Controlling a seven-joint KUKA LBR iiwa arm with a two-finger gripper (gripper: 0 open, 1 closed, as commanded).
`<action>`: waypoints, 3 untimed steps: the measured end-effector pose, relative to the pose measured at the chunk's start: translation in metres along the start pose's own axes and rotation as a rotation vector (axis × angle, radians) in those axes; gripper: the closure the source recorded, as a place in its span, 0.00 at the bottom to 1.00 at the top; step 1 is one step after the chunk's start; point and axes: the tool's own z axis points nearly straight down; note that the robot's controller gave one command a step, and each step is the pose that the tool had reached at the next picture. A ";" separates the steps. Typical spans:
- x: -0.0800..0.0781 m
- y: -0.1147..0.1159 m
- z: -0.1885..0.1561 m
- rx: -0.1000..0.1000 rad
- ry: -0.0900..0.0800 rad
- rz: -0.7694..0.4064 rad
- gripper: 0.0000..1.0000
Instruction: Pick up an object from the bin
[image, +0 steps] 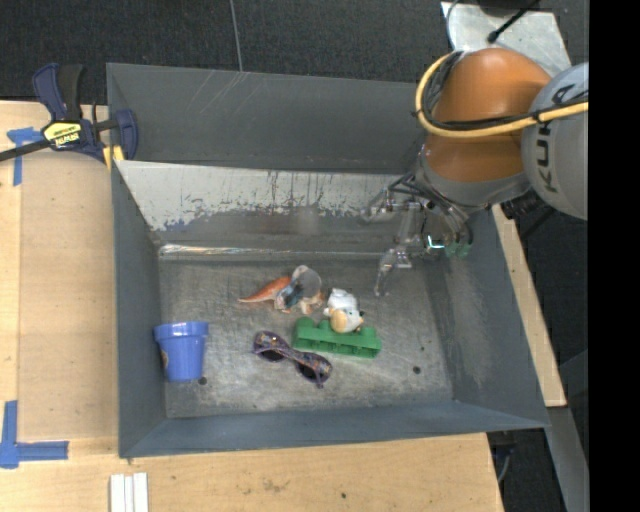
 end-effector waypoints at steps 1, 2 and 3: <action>-0.002 0.000 -0.005 0.000 -0.008 0.000 0.00; 0.035 0.023 0.065 0.001 -0.011 -0.058 0.00; 0.054 0.032 0.084 0.001 -0.003 -0.123 0.00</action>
Offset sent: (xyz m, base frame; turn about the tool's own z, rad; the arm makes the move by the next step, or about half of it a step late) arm -0.0672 0.0439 -0.1240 -0.1104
